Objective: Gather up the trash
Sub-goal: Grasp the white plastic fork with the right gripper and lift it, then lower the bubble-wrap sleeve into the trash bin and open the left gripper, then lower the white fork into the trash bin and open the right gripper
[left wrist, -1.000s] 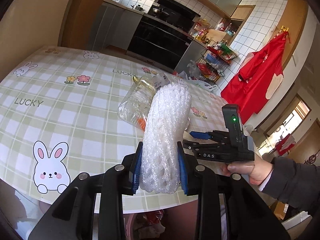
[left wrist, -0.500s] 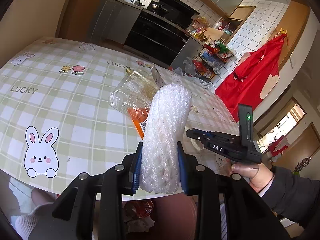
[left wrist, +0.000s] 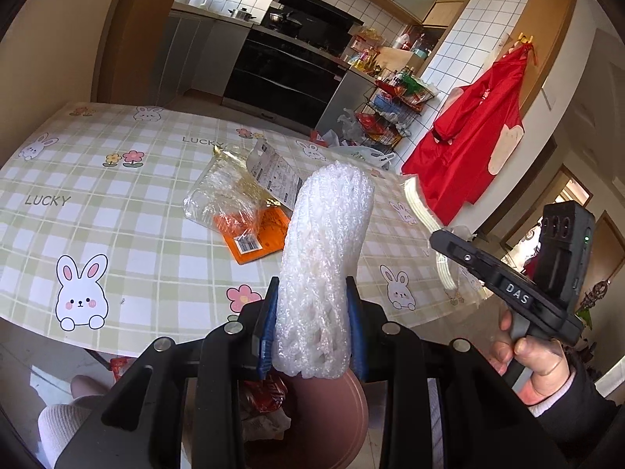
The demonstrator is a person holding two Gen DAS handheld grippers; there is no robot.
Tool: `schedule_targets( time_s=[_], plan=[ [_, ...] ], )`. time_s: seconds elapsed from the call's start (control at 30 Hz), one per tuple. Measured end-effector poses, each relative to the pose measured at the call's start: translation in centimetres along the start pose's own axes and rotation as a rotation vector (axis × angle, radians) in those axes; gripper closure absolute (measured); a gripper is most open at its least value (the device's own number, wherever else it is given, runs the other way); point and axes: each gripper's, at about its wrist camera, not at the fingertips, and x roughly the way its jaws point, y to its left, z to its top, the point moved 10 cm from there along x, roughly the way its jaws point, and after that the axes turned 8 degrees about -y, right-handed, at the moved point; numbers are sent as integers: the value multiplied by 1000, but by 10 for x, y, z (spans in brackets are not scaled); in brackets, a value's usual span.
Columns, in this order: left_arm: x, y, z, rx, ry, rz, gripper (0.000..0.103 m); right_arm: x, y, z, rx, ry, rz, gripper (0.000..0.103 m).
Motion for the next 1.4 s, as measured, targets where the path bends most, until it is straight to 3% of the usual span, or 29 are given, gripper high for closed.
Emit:
schedule_targets(
  time_s=[0.13, 0.33, 0.5, 1.07, 1.1, 1.2, 1.3, 1.4],
  plan=[
    [-17, -17, -3, -14, 17, -14, 72, -41, 13, 4, -8, -51, 5, 86],
    [-55, -45, -5, 24, -19, -23, 72, -102, 29, 7, -20, -127, 2, 86],
    [-67, -67, -21, 55, -3, -58, 72, -132, 31, 13, -18, -179, -10, 86],
    [-8, -79, -74, 130, 205, -105, 71, -114, 8, 18, -25, -177, -46, 86],
    [-5, -79, -77, 133, 214, -109, 68, -112, 6, 17, -21, -173, -48, 86],
    [1, -83, -82, 149, 220, -119, 44, -107, 3, 14, -8, -160, -50, 86],
    [-1, -87, -79, 143, 208, -135, 32, -105, 2, 12, -9, -153, -51, 86],
    [-4, -83, -70, 139, 178, -113, 27, -104, 3, 11, -12, -149, -47, 86]
  ],
)
